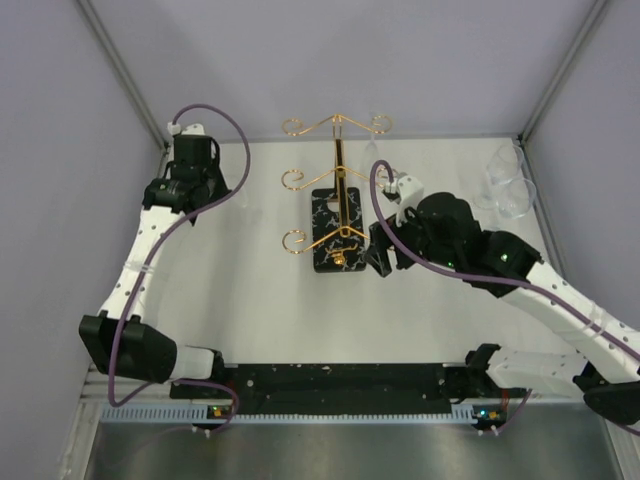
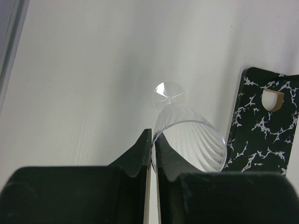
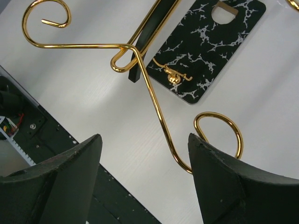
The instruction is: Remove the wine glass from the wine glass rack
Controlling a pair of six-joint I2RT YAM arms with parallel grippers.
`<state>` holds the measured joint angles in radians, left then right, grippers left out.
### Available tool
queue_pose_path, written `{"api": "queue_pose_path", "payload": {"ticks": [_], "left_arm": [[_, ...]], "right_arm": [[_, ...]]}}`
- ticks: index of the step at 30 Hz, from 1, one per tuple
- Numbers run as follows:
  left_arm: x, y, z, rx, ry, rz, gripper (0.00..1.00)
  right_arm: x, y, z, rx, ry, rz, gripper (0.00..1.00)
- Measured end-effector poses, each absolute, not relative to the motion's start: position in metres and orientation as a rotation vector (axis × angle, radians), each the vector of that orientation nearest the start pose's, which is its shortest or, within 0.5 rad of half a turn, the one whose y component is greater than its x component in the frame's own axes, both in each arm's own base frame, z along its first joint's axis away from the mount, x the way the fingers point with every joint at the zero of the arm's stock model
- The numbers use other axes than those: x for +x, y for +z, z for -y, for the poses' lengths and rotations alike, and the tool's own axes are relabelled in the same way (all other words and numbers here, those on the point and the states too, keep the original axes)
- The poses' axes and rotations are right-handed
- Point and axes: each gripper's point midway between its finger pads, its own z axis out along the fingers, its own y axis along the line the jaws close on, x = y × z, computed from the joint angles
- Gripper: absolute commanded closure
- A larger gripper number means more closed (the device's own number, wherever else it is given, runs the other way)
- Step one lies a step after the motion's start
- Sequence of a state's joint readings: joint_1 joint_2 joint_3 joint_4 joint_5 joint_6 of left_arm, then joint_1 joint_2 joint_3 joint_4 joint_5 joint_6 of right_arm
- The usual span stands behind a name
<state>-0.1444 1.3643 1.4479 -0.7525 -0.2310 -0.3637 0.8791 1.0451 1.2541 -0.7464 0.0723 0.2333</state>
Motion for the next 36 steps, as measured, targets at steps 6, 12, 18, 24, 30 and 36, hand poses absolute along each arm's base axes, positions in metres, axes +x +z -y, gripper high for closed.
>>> {"api": "queue_pose_path", "payload": {"ticks": [6,12,18,24,30,36], "left_arm": [[0.378,0.250,0.028,-0.368,-0.007,-2.220,1.00],[0.388,0.230,0.026,-0.377,0.030,-2.256,1.00],[0.395,0.208,0.025,-0.384,0.066,-2.306,1.00],[0.398,0.209,0.025,-0.387,0.067,-2.301,0.86],[0.399,0.206,0.025,-0.386,0.073,-2.317,0.72],[0.398,0.199,0.026,-0.384,0.076,-2.343,0.66]], "right_arm": [[0.199,0.279,-0.246,-0.659,0.619,-2.091,0.26],[0.200,0.274,-0.250,-0.659,0.630,-2.104,0.26],[0.205,0.275,-0.251,-0.647,0.635,-2.099,0.26],[0.207,0.271,-0.254,-0.652,0.651,-2.107,0.26],[0.207,0.269,-0.255,-0.655,0.662,-2.113,0.25],[0.207,0.269,-0.256,-0.654,0.667,-2.114,0.25]]}}
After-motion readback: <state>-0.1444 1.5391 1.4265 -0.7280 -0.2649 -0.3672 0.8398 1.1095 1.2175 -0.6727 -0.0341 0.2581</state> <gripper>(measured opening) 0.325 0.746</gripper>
